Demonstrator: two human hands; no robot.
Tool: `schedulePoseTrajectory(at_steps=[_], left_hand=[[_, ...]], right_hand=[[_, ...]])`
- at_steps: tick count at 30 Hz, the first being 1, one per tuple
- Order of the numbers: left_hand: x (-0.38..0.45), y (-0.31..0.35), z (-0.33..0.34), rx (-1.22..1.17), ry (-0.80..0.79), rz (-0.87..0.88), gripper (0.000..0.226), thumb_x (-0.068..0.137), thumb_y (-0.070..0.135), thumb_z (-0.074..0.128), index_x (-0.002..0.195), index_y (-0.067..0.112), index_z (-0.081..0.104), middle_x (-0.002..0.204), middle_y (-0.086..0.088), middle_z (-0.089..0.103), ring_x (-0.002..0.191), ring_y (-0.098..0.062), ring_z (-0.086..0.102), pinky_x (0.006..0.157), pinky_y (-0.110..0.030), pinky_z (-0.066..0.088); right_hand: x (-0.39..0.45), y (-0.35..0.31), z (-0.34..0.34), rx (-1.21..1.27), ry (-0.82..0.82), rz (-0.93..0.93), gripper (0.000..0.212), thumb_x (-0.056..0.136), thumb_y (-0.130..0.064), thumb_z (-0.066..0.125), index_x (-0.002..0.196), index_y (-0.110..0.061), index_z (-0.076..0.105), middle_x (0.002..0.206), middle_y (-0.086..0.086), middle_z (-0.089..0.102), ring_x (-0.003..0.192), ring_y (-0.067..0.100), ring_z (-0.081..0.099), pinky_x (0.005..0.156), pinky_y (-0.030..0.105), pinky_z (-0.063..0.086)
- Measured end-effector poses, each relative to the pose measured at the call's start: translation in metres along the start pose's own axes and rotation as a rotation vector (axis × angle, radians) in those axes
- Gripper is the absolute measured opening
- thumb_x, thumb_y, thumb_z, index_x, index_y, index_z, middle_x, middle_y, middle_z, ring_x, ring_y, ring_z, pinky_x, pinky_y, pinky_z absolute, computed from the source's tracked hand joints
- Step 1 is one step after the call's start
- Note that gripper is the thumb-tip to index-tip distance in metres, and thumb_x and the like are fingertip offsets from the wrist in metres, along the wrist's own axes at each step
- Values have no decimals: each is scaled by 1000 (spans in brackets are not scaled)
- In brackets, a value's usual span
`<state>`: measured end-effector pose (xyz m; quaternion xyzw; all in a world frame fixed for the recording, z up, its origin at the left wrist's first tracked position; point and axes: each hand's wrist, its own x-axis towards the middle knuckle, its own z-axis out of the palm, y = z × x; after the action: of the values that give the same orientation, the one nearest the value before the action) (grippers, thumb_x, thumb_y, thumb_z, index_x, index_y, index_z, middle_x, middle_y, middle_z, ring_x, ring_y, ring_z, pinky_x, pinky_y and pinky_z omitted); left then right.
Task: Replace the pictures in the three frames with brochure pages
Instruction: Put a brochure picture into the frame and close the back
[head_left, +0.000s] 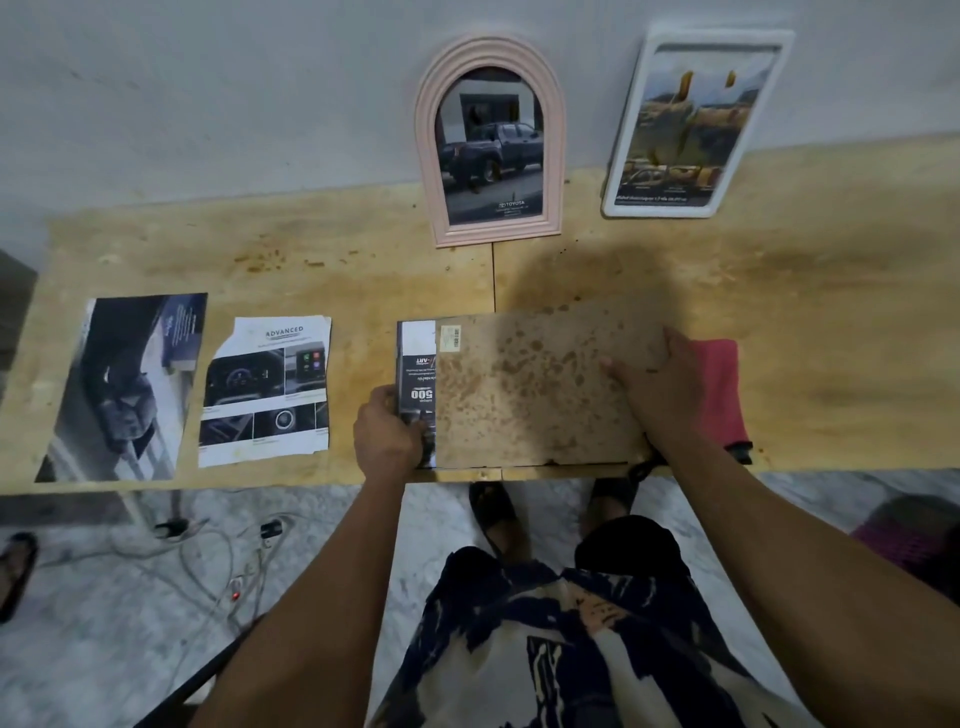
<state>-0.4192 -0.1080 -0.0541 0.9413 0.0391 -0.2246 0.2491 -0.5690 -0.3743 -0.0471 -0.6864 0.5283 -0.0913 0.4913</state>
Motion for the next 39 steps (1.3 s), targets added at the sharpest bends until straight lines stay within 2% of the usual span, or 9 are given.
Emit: schedulePoseTrajectory(at_steps=[7,10,16,24,28,31,34,36,39], left_hand=[[1,0,-1,-5,3,-28,54,82,14,78,131,21,58,114,-10,71,102,-33,66,73,-33,46],[0,1,0,-11,12,-25,47,86,12,70,130,21,59,115,-11,71,106,-34,64,80,-37,50],[-3,4,-1,-39,29,-54,36,96,14,56,130,22,61,115,-15,70,106,-36,62,76,-32,41],[-7,5,-5,-48,0,-50,45,94,21,62,138,20,56,122,-13,68,113,-36,61,86,-36,47],[-3,2,-7,-51,-24,-44,50,92,28,68,139,18,55,126,-13,66,116,-35,60,90,-39,48],[-3,5,-6,61,-67,39,69,84,45,75,140,18,45,136,-13,50,126,-35,49,93,-45,47],[-5,17,-3,218,-139,210,93,74,56,79,147,32,27,150,-8,24,134,-37,31,91,-54,46],[-4,25,0,259,-221,257,104,68,58,82,149,40,19,156,-3,11,137,-39,24,91,-58,46],[0,34,2,324,-317,219,115,63,59,86,152,43,15,160,-1,-3,142,-42,16,97,-63,43]], right_hand=[[1,0,13,-63,-37,56,78,77,-32,78,143,-19,38,123,-6,53,114,21,55,96,40,47],[-2,-2,21,-91,-38,71,75,77,-34,78,140,-18,40,131,1,55,118,26,55,96,41,47],[-8,-4,37,-199,-37,114,88,74,-50,75,146,-24,33,138,13,45,128,35,41,103,48,39],[-11,-3,50,-387,-81,153,76,75,-61,69,134,-21,42,135,12,29,127,39,32,103,51,39],[-11,-2,50,-434,-122,121,85,74,-57,71,140,-18,34,139,14,26,130,40,28,106,53,37],[-14,-3,48,-547,-143,-18,103,73,-56,72,150,-19,15,148,15,17,136,40,20,108,51,34],[-12,-11,52,-734,-264,-204,106,82,-61,62,155,-26,-8,162,7,-14,149,34,-5,118,51,15],[-6,-15,55,-780,-344,-256,104,83,-63,60,155,-29,-8,161,3,-22,149,31,-15,120,52,9],[0,-16,60,-811,-421,-234,103,81,-69,58,155,-33,-5,162,0,-19,147,32,-20,119,56,11]])
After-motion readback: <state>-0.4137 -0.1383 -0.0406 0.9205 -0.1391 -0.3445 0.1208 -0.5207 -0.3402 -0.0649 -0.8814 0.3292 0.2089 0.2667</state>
